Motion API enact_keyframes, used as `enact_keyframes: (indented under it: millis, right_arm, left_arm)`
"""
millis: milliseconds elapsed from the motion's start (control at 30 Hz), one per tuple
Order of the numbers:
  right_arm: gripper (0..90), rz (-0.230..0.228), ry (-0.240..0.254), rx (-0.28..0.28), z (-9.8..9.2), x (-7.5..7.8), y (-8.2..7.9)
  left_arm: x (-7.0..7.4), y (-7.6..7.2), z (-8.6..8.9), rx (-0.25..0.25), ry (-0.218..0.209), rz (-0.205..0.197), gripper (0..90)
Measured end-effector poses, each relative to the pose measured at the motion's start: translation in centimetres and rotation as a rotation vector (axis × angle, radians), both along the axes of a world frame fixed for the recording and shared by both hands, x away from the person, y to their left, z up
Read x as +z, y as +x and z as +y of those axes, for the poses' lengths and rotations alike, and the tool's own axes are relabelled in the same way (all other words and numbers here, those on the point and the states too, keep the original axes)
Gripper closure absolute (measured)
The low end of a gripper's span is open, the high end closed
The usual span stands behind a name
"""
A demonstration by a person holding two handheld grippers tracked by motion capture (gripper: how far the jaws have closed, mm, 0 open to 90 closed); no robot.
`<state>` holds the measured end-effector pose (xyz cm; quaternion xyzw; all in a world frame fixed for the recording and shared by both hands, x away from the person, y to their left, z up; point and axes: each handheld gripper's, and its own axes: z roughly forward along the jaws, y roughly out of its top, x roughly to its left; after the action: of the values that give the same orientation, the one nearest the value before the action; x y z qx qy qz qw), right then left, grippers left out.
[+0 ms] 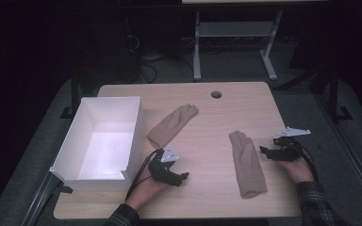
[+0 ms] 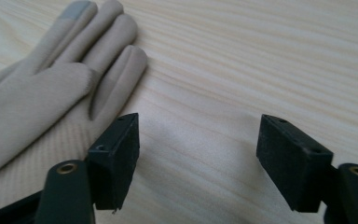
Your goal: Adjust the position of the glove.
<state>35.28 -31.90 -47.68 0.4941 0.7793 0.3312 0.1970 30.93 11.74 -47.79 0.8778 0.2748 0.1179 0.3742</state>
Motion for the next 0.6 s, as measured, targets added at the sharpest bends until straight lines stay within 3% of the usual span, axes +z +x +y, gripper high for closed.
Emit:
enact_keyframes:
  millis: [233,467,600]
  right_arm:
    - [19.2,-0.018,0.023,0.0,-0.3,-0.6,0.1]
    - [17.1,-0.014,0.02,0.003,-0.2,-0.6,0.1]
    - [16.3,-0.013,0.019,-0.001,-0.2,-0.6,0.1]
  left_arm:
    - [0.0,0.0,-0.1,0.005,-0.003,-0.002,13.1]
    - [0.5,0.3,-0.7,0.023,0.025,0.014,14.5]
    - [1.1,1.0,-0.9,0.044,0.016,0.021,16.5]
